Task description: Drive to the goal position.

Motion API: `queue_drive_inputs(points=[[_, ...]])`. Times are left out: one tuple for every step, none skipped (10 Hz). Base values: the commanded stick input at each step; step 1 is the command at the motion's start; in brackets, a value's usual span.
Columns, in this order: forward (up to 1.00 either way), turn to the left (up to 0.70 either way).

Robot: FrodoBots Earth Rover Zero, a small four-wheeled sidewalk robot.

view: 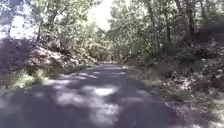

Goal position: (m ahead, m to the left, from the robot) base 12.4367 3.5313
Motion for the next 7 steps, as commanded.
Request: queue_drive_inputs(points=[[0.45,0.0],[0.45,0.0],[0.45,0.0],[0.45,0.0],[0.45,0.0],[0.45,0.0],[0.45,0.0]])
